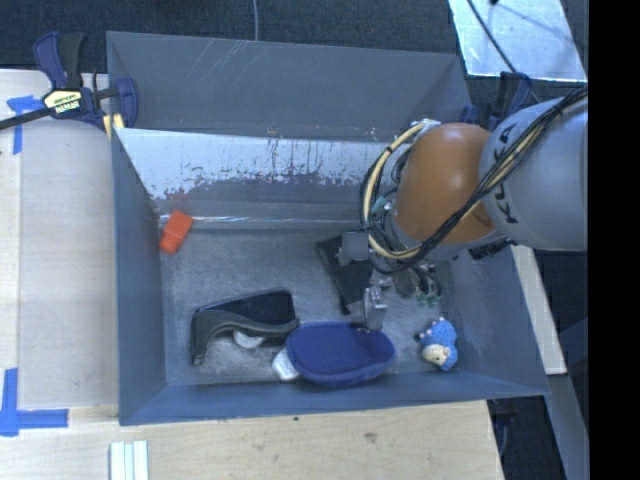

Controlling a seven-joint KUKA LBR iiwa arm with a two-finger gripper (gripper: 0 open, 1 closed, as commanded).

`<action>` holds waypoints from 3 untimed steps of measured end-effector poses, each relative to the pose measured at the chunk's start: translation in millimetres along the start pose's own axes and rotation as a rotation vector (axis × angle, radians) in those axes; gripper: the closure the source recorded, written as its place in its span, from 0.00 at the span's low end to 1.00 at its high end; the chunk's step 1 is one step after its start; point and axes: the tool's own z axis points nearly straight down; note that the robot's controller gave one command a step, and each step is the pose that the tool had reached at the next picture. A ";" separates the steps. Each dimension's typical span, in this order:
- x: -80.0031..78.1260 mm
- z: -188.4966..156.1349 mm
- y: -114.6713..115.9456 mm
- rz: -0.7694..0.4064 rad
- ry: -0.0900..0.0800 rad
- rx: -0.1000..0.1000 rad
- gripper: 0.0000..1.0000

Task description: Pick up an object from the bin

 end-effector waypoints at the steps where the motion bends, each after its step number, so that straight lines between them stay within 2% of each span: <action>1: 0.5 0.2 0.3 -0.001 0.001 0.000 1.00; 2: -36.7 -117.1 -75.0 0.024 -0.009 0.004 1.00; 3: -34.4 -111.7 -71.2 0.020 0.002 0.000 0.00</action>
Offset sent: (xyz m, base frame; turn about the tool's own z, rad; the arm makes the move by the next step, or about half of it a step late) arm 0.0000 0.0000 0.0000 0.0000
